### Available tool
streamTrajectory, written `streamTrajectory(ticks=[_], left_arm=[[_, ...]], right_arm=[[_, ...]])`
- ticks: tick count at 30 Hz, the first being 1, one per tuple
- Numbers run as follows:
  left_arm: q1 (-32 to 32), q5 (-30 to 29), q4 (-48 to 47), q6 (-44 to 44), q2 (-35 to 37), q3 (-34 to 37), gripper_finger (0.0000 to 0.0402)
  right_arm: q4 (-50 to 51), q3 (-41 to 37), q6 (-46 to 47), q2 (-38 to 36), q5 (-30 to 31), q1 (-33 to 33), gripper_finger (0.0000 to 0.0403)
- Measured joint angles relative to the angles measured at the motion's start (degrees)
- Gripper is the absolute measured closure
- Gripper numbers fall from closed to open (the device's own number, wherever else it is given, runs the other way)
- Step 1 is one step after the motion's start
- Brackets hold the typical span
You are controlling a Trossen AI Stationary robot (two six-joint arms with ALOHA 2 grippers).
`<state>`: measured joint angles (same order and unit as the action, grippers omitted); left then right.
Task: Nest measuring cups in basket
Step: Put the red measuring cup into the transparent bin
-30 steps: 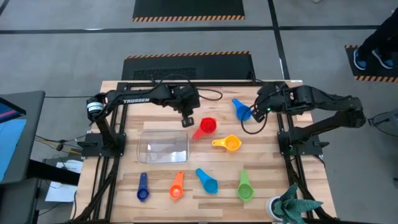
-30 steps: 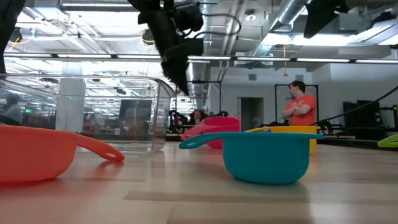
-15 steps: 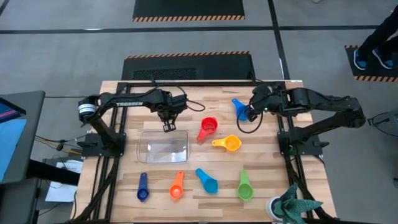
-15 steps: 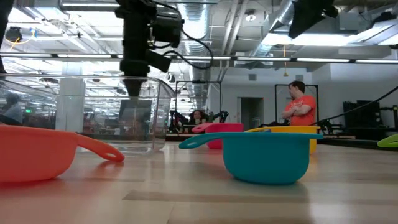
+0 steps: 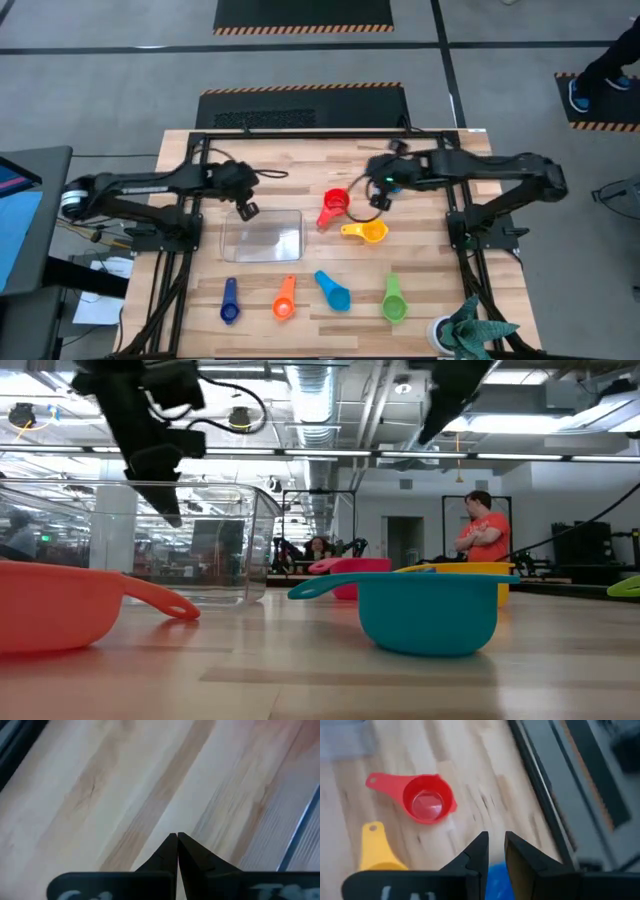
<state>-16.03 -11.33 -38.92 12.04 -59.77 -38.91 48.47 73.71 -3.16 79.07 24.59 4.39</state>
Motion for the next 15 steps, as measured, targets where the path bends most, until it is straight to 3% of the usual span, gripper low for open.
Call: streamTrajectory(ticks=[5, 10, 15], left_arm=[[0.0, -0.2, 2.9, 3.5, 6.7, 2.8, 0.0401], [0.0, -3.2, 2.9, 5.9, 8.7, 2.8, 0.0401], [0.0, -4.5, 3.1, 6.1, 8.3, 2.8, 0.0401]], right_arm=[[-8.5, 0.0, -18.6, 8.0, -8.9, 1.5, 0.0316], [-5.3, 0.0, -17.0, 14.7, -14.0, 2.1, 0.0316], [-7.8, 0.0, -14.8, 19.9, -15.1, 2.2, 0.0315]])
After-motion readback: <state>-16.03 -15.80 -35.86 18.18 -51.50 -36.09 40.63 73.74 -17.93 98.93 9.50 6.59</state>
